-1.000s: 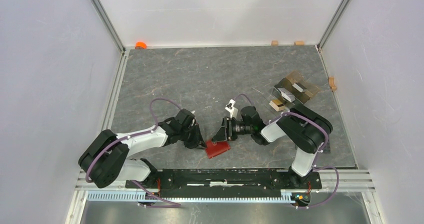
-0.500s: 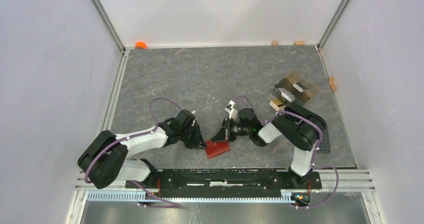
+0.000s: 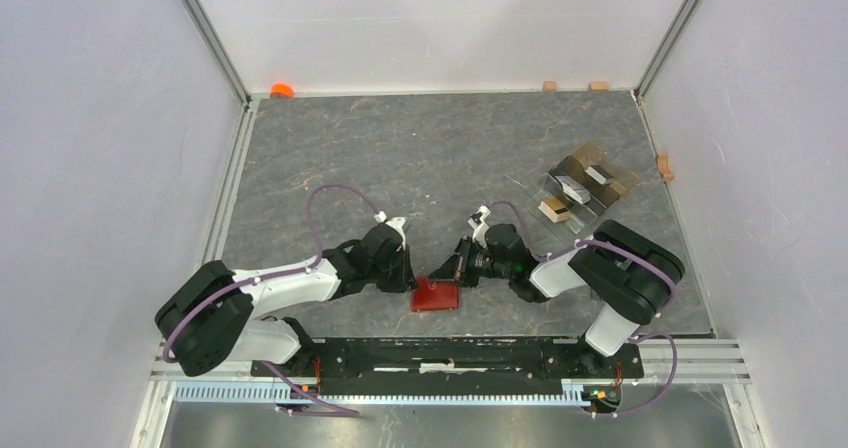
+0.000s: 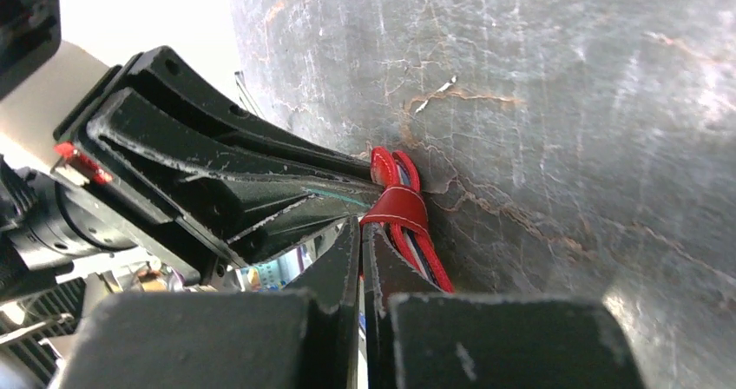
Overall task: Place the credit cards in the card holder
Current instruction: Open the card holder at the center of the board.
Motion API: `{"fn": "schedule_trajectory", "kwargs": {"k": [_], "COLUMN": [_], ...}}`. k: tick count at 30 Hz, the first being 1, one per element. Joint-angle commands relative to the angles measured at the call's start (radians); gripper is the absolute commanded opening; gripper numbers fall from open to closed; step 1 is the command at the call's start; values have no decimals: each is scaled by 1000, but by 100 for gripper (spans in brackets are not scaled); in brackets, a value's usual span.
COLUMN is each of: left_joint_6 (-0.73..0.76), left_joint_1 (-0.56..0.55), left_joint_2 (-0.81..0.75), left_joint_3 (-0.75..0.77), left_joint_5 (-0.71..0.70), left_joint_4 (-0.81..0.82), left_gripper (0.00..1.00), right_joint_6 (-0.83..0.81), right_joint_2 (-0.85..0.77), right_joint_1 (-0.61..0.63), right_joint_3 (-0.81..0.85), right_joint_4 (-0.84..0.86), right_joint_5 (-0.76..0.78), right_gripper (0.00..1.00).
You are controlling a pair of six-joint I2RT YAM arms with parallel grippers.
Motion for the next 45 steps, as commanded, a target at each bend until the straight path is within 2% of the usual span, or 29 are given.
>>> {"fn": "schedule_trajectory", "kwargs": {"k": [1,6,14,21,25,26,28,30,32,34,37,38,41,45], "left_joint_6": [106,112,110,101,143,172,255,312,340,340,247,203,8,-227], "left_joint_1": [-48,-101,-165,-173,-172,-173,-172,-172,-171,-170,-170,-170,-170,-171], "left_joint_2": [57,101,153,110,27,10,-16,-18,-8,3,8,6,-16,-83], "left_joint_3": [1,19,42,36,83,93,118,154,210,275,353,365,342,168], "left_joint_5": [-220,-290,-377,-396,-388,-381,-333,-316,-327,-342,-381,-386,-354,-233], "left_joint_4": [-26,-41,-64,-65,-83,-77,-42,-38,-72,-120,-191,-214,-240,-104], "left_gripper": [2,2,2,2,2,2,8,17,31,40,58,60,64,65], "right_joint_6": [156,236,223,148,29,-12,-95,-164,-237,-340,-494,-542,-692,-831], "right_joint_2": [-81,-133,-266,-356,-432,-461,-535,-604,-694,-759,-790,-781,-716,-636], "right_joint_1": [12,12,12,12,12,12,12,12,12,12,2,-7,-38,-72], "right_joint_3": [-21,-43,-54,-37,-21,-10,-1,11,18,25,70,91,165,196], "right_joint_4": [84,107,-18,-142,-261,-304,-377,-459,-540,-581,-677,-708,-776,-762], "right_joint_5": [32,93,203,274,356,378,423,494,568,618,652,638,542,386], "right_gripper": [0,0,0,0,2,6,32,53,68,78,87,87,86,79]}}
